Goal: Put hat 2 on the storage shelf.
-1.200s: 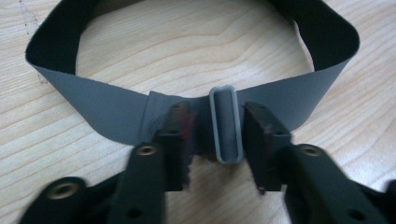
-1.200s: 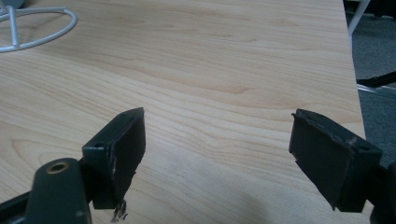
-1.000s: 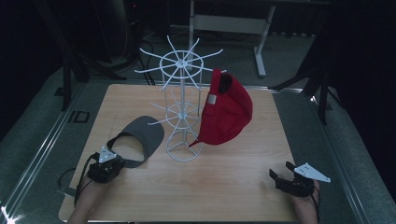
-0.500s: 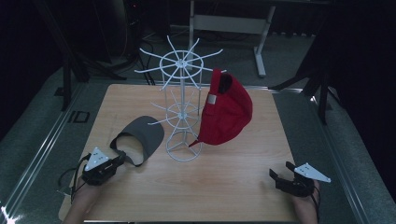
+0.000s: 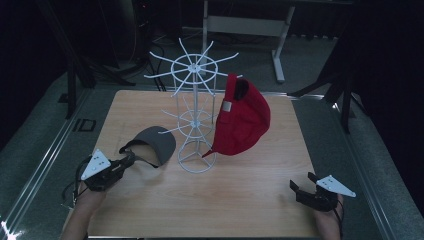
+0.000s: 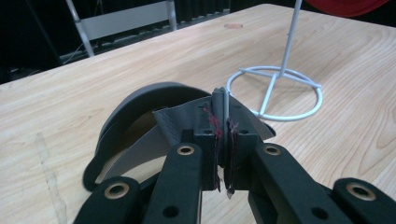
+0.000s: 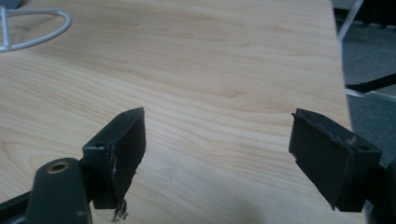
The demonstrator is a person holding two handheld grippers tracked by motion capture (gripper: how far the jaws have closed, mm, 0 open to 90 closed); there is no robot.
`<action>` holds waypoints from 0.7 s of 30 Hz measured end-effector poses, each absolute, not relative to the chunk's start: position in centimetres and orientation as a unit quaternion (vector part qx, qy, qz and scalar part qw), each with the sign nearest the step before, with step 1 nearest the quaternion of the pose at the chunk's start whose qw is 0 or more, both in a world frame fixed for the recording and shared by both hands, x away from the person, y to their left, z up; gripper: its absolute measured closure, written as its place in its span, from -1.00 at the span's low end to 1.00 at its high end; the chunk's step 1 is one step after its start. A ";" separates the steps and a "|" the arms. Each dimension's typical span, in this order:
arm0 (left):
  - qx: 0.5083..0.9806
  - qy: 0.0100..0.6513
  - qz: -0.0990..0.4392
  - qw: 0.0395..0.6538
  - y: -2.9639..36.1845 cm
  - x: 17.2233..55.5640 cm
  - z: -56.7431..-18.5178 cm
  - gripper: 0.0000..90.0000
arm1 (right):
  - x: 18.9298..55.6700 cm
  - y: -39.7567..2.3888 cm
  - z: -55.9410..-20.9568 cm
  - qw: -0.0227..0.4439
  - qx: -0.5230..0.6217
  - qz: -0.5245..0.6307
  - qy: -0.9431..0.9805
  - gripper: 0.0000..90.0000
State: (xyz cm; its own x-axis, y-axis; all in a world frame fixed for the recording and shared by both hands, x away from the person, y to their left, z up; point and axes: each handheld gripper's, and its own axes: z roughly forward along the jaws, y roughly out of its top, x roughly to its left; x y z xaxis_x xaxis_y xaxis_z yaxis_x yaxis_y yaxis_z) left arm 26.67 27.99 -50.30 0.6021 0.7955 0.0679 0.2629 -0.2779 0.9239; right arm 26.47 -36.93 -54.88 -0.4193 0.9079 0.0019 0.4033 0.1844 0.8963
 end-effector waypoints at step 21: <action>0.705 0.294 0.311 0.565 27.8 27.8 -40.9 0.90 | 26.5 -37.3 -55.3 0.301 0.477 0.445 0.695 -0.60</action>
